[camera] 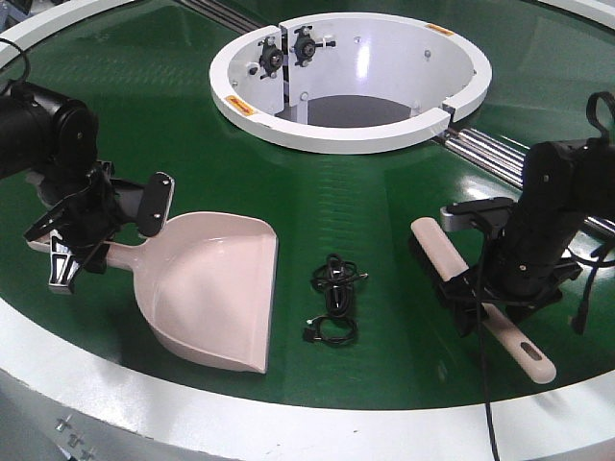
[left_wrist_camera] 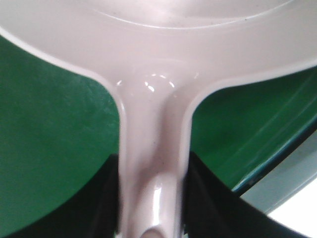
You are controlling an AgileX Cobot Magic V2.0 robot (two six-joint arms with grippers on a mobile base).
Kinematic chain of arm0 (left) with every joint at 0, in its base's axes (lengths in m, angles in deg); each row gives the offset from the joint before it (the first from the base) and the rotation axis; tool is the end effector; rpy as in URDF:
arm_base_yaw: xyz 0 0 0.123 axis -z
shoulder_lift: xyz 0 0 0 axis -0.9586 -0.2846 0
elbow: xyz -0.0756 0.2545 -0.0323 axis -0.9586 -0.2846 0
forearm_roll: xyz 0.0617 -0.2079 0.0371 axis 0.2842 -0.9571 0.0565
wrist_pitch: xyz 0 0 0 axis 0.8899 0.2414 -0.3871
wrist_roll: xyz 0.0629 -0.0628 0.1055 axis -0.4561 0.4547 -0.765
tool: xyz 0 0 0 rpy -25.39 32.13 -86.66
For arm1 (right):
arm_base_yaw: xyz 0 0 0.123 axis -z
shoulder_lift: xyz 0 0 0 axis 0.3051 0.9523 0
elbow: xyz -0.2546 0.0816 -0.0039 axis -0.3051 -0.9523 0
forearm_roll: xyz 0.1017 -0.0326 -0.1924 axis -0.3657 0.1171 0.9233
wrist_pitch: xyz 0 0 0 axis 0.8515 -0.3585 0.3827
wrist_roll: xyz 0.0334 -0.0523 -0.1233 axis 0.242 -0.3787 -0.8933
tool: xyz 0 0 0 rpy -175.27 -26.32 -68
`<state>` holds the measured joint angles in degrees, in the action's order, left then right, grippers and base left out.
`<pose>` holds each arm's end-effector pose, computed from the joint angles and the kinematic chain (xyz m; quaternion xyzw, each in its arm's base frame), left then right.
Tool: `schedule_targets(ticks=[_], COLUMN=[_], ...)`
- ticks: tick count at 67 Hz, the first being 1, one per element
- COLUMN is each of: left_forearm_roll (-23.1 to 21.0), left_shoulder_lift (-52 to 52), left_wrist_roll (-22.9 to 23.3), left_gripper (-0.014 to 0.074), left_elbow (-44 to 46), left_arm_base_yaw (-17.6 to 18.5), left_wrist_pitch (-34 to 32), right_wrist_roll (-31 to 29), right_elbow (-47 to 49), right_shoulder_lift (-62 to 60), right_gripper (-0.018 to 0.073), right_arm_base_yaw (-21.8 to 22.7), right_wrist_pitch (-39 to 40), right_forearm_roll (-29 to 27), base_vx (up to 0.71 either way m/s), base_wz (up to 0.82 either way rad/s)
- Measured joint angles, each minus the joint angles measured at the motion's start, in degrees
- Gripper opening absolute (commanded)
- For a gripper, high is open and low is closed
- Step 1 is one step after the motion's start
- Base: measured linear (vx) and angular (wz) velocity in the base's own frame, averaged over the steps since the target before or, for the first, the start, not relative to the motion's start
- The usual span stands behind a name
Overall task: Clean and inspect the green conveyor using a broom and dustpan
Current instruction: 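Lower the right gripper, grasp the brush handle and lift it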
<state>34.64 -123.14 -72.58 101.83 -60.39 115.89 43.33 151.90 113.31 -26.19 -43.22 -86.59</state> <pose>0.3514 -0.0558 0.1848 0.7188 0.6846 0.1200 0.0146 0.3049 0.0479 0.1483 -0.1164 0.9931 0.0100 0.0104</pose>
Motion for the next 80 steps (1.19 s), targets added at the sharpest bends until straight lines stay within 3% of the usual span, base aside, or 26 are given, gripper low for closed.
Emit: schedule_targets(ticks=[24, 68, 80], left_forearm_roll=[0.0, 0.0, 0.0], left_shoulder_lift=[0.0, 0.0, 0.0], left_wrist_roll=[0.0, 0.0, 0.0], left_gripper=[0.0035, 0.0035, 0.0035], left_elbow=[0.0, 0.0, 0.0], left_arm_base_yaw=[0.0, 0.0, 0.0], left_wrist_pitch=[0.0, 0.0, 0.0], right_wrist_roll=[0.0, 1.3, 1.3], right_elbow=[3.7, 3.8, 3.8], right_shoulder_lift=[4.4, 6.4, 6.8], right_gripper=[0.0501, 0.0460, 0.0392], right_arm_base_yaw=[0.0, 0.0, 0.0], right_wrist_pitch=[-5.3, -4.2, -4.1], right_forearm_roll=[0.4, 0.4, 0.4], base_vx=[0.00, 0.00, 0.00], base_wz=[0.00, 0.00, 0.00])
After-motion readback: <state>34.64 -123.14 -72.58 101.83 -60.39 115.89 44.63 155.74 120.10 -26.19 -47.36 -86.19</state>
